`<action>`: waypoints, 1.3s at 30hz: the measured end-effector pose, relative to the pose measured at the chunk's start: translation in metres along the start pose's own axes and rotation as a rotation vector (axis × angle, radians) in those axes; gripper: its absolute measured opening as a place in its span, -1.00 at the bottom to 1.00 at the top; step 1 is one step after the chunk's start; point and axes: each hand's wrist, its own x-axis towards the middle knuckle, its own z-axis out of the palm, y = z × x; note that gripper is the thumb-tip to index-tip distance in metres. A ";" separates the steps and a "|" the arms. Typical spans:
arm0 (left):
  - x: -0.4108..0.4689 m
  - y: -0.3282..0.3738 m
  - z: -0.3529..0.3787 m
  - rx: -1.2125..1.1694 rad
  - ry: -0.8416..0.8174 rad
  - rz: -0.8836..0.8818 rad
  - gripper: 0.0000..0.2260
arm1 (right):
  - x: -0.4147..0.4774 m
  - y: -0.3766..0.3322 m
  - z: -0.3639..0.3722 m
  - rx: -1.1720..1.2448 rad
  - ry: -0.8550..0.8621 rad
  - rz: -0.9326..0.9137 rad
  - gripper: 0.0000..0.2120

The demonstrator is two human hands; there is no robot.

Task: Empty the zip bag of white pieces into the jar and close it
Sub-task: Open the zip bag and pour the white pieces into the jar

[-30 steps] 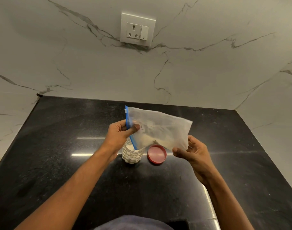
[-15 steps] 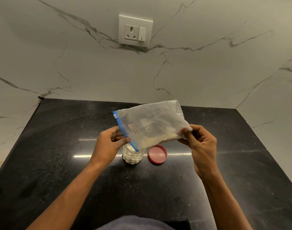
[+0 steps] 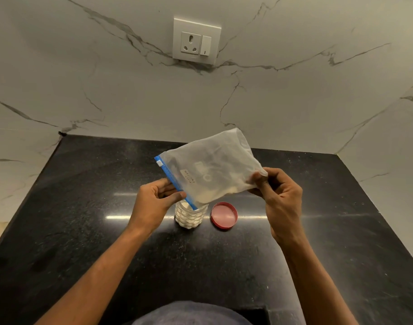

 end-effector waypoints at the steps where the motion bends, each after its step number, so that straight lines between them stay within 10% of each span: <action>1: -0.001 0.000 0.000 0.004 0.008 0.001 -0.65 | 0.000 0.000 0.000 -0.003 0.001 -0.002 -0.86; 39: 0.000 0.006 0.006 -0.110 0.085 0.014 -0.34 | 0.013 -0.014 -0.001 -0.019 -0.010 -0.025 -0.84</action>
